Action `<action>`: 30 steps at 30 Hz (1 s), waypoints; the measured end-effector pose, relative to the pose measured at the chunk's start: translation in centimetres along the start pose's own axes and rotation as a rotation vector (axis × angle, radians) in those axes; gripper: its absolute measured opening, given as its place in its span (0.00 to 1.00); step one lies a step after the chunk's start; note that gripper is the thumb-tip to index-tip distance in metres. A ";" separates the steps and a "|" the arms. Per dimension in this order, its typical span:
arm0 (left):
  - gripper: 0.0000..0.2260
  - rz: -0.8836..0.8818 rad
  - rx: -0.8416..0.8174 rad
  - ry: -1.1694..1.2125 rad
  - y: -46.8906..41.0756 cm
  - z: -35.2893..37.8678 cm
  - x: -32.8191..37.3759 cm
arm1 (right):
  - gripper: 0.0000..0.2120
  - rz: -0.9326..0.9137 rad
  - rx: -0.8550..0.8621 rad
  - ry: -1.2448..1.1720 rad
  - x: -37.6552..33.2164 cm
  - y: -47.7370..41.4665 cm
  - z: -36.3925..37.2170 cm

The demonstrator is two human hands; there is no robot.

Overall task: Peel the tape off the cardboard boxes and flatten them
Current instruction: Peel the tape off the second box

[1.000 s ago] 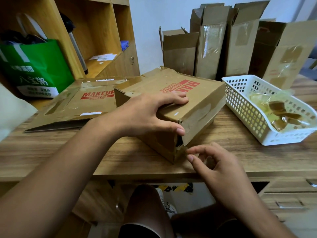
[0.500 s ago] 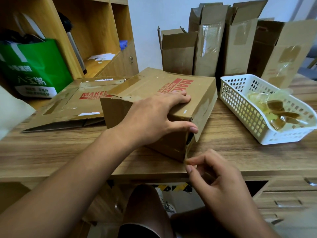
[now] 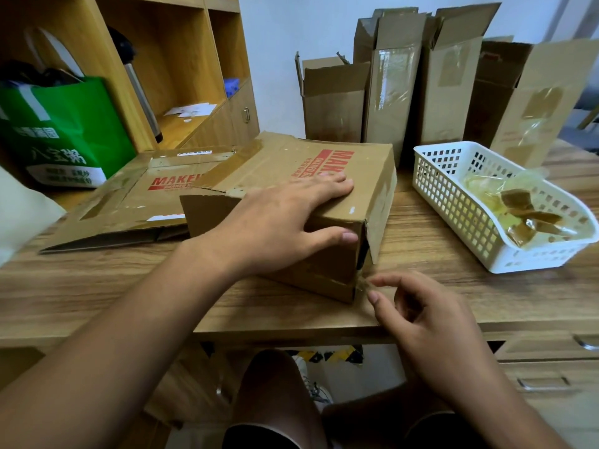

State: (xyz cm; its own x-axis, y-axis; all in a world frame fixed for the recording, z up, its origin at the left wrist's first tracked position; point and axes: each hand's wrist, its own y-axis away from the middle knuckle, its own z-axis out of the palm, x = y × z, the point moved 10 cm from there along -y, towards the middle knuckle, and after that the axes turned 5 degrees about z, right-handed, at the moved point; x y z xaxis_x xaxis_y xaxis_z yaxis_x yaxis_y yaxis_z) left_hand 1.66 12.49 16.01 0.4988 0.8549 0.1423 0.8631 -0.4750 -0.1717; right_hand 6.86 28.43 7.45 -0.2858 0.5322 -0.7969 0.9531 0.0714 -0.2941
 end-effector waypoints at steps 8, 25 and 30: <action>0.34 -0.030 0.105 -0.043 -0.2 -0.2 0.6 | 0.03 -0.046 0.054 0.015 -0.6 0.9 0.5; 0.34 -0.047 0.085 -0.078 -0.7 -0.1 0.2 | 0.03 -0.054 0.073 0.040 -1.2 1.3 0.6; 0.33 0.019 -0.010 -0.016 -0.6 0.2 -0.5 | 0.02 -0.092 0.109 0.077 -1.9 1.4 0.2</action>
State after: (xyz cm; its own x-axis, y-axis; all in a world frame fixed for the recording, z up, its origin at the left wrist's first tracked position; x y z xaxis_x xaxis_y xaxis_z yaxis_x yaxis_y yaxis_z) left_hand 0.85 12.37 15.85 0.5138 0.8489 0.1237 0.8543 -0.4930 -0.1649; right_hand 8.69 27.36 8.50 -0.3585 0.5913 -0.7224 0.9058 0.0331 -0.4225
